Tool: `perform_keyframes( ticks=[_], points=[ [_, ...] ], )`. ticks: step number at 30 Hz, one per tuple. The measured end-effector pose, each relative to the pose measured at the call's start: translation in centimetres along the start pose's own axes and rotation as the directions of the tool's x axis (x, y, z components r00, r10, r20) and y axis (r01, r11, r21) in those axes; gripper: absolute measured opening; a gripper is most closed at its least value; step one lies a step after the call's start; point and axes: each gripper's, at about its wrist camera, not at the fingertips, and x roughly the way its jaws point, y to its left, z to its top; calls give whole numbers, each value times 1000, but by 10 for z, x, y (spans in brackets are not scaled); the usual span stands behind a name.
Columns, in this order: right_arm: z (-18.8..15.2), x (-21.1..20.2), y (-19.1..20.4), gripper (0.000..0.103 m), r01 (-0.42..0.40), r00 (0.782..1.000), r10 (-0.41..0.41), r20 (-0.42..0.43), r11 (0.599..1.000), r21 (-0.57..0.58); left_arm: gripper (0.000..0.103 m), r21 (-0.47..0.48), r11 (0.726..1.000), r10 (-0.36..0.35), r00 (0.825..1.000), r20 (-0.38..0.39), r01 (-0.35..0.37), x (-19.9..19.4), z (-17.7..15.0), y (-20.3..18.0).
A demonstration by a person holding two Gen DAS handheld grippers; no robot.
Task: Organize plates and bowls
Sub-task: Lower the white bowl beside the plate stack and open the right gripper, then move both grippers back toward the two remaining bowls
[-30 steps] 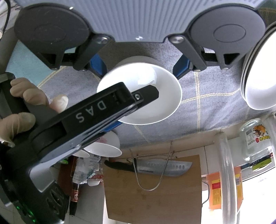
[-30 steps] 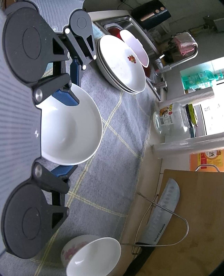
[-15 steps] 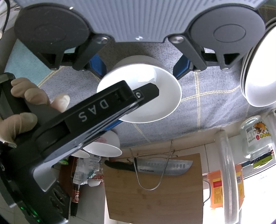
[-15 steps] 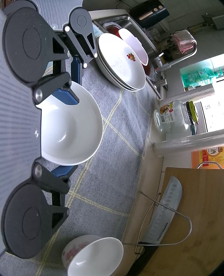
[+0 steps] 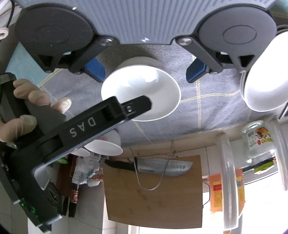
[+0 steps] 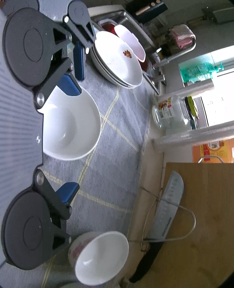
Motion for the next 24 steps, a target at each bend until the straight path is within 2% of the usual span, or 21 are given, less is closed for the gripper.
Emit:
perform_keyframes(
  ticks=[7, 15, 20, 24],
  points=[
    [-4, -11, -2, 103, 88, 996, -88, -7, 996, 22, 99, -30, 999, 38, 999, 2, -38, -14, 4, 2],
    [-11, -29, 1, 103, 191, 982, -191, -10, 980, 47, 99, -61, 996, 65, 998, -11, -66, -30, 9, 10],
    [-20, -43, 3, 103, 256, 967, -256, -5, 964, 74, 99, -49, 998, 42, 999, -5, -42, -35, 14, 12],
    [-31, -56, 1, 103, 296, 955, -297, -2, 950, 98, 99, -26, 1000, -11, 1000, 2, 11, -32, 20, 9]
  ],
)
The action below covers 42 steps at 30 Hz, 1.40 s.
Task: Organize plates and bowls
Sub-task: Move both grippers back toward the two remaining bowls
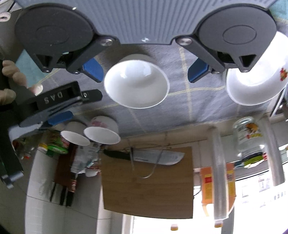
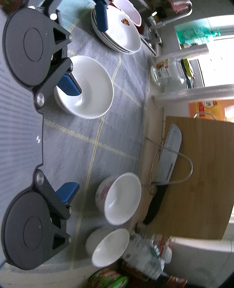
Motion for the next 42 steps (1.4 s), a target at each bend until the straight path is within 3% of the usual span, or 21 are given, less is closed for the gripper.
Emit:
perform_keyframes(
  ticks=[13, 26, 42],
  points=[
    [-17, -4, -55, 103, 11, 998, -12, 59, 1000, 11, 99, 71, 996, -47, 999, -17, 48, 31, 39, -37],
    [-12, 16, -111, 103, -34, 998, 32, 61, 999, 19, 99, 48, 998, -27, 998, -52, 29, 75, 67, -67],
    [2, 64, -130, 103, -104, 991, 112, 79, 990, -99, 99, 17, 1000, -22, 992, -120, 24, 157, 118, -92]
  ],
)
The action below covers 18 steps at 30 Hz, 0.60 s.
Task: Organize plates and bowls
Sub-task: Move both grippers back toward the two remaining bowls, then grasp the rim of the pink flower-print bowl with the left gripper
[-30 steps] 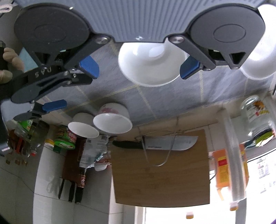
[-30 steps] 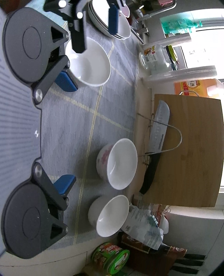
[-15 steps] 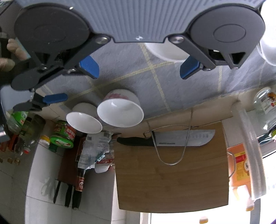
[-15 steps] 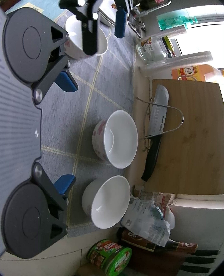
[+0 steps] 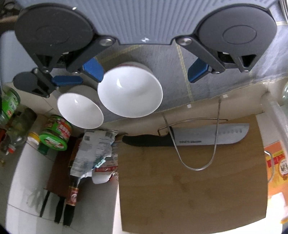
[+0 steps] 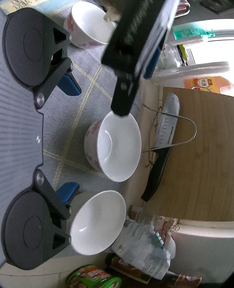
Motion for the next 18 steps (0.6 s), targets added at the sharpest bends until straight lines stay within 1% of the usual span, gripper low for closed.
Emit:
perform_keyframes(
  ticks=[5, 9, 16, 18],
  points=[
    [4, 16, -6, 103, -36, 999, 36, -2, 999, 6, 99, -29, 999, -30, 999, -38, 29, 27, 13, 6],
    [4, 24, -6, 103, -47, 999, 47, 0, 999, -5, 99, -40, 998, -47, 997, -66, 44, 43, 20, 9],
    [7, 28, 1, 102, 0, 999, 3, 41, 998, -67, 96, -54, 997, -66, 993, -98, 60, 62, 26, 8],
    [8, 28, 4, 98, 27, 998, -22, 58, 995, -92, 95, -60, 996, -72, 993, -98, 66, 66, 27, 9]
  ],
)
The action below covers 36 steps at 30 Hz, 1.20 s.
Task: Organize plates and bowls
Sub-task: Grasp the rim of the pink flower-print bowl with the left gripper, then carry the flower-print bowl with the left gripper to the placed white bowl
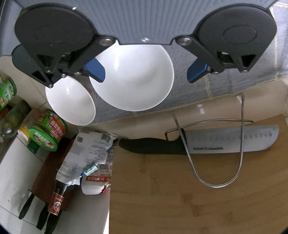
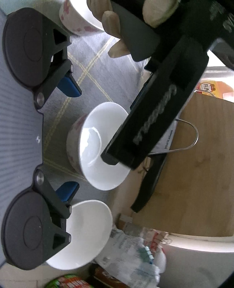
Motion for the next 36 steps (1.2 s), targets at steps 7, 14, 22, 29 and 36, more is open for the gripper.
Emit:
perform_keyframes(
  ticks=[7, 14, 22, 29, 36],
  points=[
    [3, 0, 3, 95, 27, 999, -27, 27, 999, -29, 89, -4, 1000, -14, 1000, -10, 14, 9, 6, 2],
    [6, 2, -1, 94, 21, 999, -20, 33, 1000, -22, 84, 2, 999, -32, 999, -19, 32, 16, 9, 1],
    [6, 3, 3, 94, 39, 999, -37, 35, 998, -49, 80, 7, 999, -43, 999, -30, 43, 23, 10, 2],
    [8, 6, 4, 94, 52, 998, -50, 39, 997, -62, 80, 6, 999, -42, 999, -31, 42, 26, 10, 3],
    [10, 2, 2, 93, 34, 999, -32, 31, 998, -57, 78, 8, 999, -45, 998, -32, 46, 21, 9, 4]
  ],
)
